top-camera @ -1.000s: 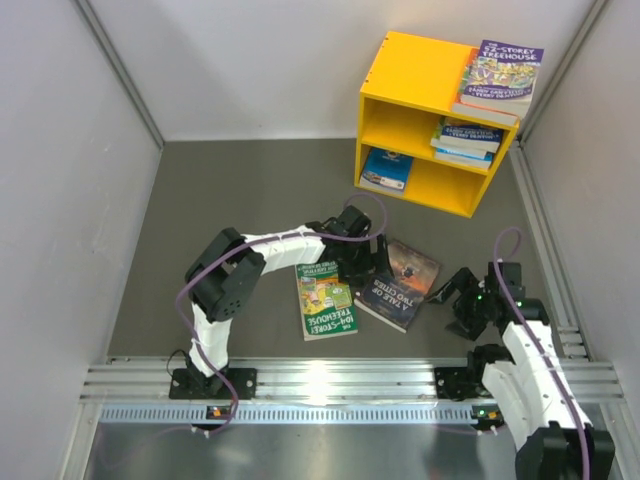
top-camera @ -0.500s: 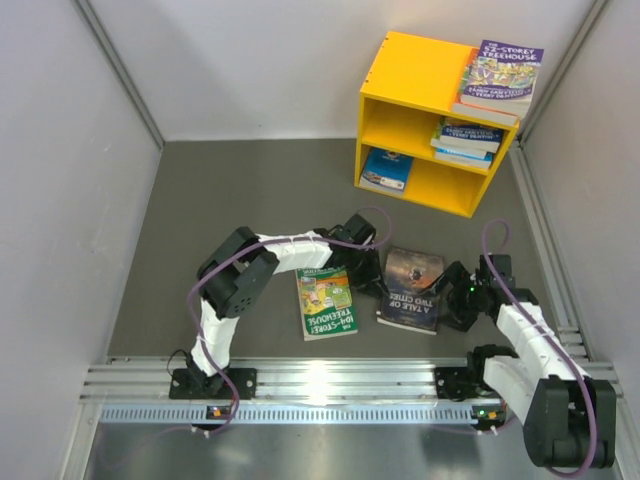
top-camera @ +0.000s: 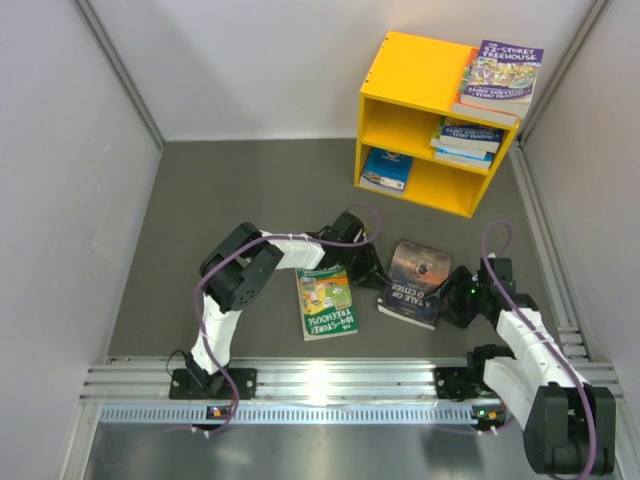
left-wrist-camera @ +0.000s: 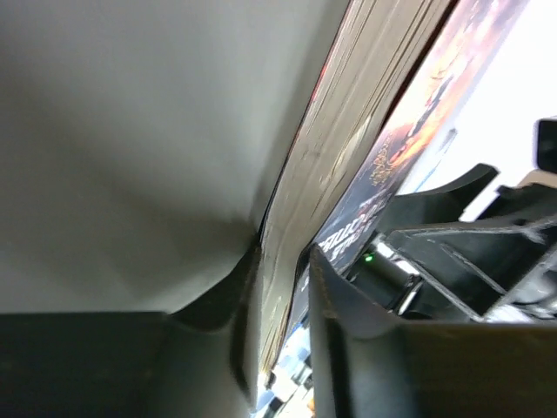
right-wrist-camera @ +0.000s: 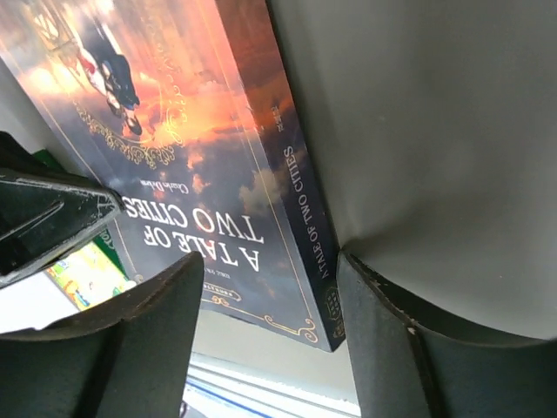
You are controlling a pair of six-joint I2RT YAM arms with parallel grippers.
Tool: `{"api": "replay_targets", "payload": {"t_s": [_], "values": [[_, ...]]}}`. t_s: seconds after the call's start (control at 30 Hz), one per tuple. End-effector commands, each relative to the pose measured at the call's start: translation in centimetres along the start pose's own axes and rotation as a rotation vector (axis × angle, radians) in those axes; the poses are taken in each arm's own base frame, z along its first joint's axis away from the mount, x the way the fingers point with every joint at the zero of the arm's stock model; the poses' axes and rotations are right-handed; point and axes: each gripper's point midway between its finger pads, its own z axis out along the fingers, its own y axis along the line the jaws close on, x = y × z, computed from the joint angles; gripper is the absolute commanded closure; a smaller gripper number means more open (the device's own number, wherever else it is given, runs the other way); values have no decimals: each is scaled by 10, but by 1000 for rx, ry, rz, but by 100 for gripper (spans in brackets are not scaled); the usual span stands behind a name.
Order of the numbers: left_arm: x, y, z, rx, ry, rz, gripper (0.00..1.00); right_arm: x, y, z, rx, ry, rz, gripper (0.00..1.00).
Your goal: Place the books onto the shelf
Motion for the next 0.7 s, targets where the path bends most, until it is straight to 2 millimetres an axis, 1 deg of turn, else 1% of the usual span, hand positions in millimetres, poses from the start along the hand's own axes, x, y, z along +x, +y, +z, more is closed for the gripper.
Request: {"api": "replay_targets", "payload": {"t_s": [0.0, 0.03, 0.07, 0.1, 0.13, 0.17, 0.23, 0.27, 0.3, 0.33, 0.37, 0.4, 0.43, 0.47, 0.5, 0.53, 0.57, 0.6, 0.67], "values": [[44, -18, 29, 142, 117, 16, 82, 15, 15, 15, -131, 44, -7, 39], [47, -11, 30, 140, 126, -20, 95, 16, 17, 15, -143, 46, -6, 39], [50, -11, 30, 152, 139, -32, 100, 22, 18, 16, -161, 65, 10, 39], [52, -10, 30, 187, 136, -29, 100, 21, 24, 16, -195, 57, 5, 39], [53, -9, 30, 197, 142, -68, 100, 23, 25, 16, -203, 63, 14, 39], [55, -13, 28, 224, 148, -69, 100, 26, 24, 17, -205, 70, 24, 39], [57, -17, 24, 275, 149, -69, 100, 26, 26, 16, -219, 61, 21, 39], [57, -19, 21, 291, 146, -66, 100, 26, 26, 15, -217, 58, 20, 37], [59, -16, 18, 293, 140, -71, 100, 25, 28, 14, -222, 52, 11, 35], [58, -22, 13, 327, 128, -68, 100, 26, 25, 12, -208, 56, 13, 32], [55, -24, 9, 349, 119, -75, 100, 25, 26, 11, -203, 51, 1, 20], [57, -19, 4, 365, 116, -94, 100, 24, 26, 10, -196, 48, -4, 15], [54, -31, -6, 438, 109, -114, 100, 23, 25, 8, -189, 43, -10, 12], [47, -32, -13, 477, 92, -128, 100, 24, 22, 7, -167, 45, -16, 8], [48, -22, -16, 479, 94, -165, 100, 24, 22, 6, -163, 42, -16, 7], [46, -23, -21, 500, 96, -205, 100, 25, 20, 6, -158, 44, -18, 6], [40, -28, -31, 550, 81, -191, 100, 25, 19, 6, -154, 42, -13, 6], [41, -22, -32, 547, 82, -207, 100, 26, 18, 6, -154, 43, -13, 6], [41, -21, -35, 550, 91, -210, 100, 27, 17, 6, -154, 41, 2, 7]]}}
